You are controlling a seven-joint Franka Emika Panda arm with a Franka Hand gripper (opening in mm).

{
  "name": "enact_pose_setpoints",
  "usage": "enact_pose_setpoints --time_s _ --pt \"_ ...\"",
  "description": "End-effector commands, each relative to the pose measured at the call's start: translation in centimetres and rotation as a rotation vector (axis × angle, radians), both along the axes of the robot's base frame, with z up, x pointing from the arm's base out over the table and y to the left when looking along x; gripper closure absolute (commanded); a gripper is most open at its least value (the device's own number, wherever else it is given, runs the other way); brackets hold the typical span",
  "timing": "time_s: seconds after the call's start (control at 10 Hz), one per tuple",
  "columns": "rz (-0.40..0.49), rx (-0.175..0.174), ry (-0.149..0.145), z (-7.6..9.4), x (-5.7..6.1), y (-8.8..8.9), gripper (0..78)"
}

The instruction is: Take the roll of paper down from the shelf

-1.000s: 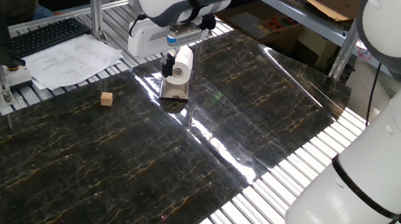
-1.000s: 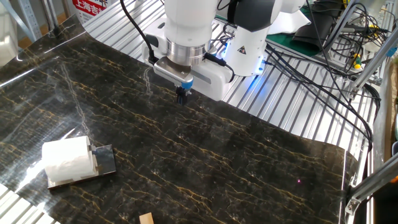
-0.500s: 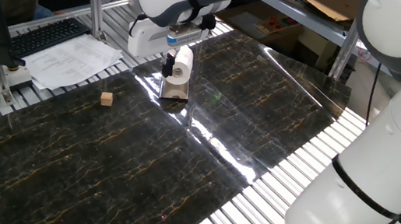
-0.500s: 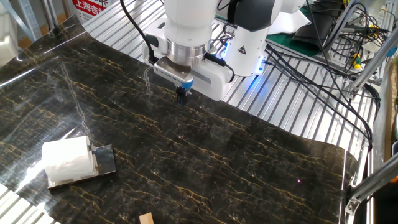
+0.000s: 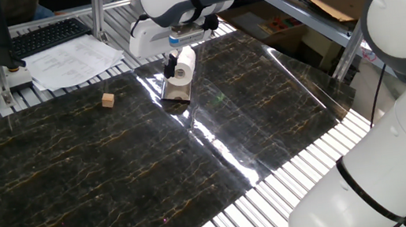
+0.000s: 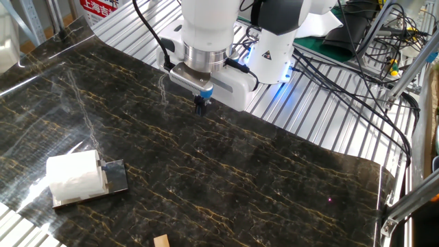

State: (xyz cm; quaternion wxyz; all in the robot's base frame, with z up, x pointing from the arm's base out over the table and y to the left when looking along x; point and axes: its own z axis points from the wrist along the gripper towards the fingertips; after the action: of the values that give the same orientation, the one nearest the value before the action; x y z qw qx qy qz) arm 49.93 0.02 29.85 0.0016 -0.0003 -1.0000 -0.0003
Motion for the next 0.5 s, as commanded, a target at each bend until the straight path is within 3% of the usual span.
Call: enact_pose_setpoints --time_s 0.1,0.2,0.3,0.5 --pt "-0.193 0.109 0.067 0.00 0.00 0.00 77.6" --pt "-0.192 0.090 0.065 0.00 0.00 0.00 77.6" --pt "-0.185 0.024 0.060 0.00 0.00 0.00 77.6" --pt "-0.196 0.029 0.061 0.00 0.00 0.00 77.6"
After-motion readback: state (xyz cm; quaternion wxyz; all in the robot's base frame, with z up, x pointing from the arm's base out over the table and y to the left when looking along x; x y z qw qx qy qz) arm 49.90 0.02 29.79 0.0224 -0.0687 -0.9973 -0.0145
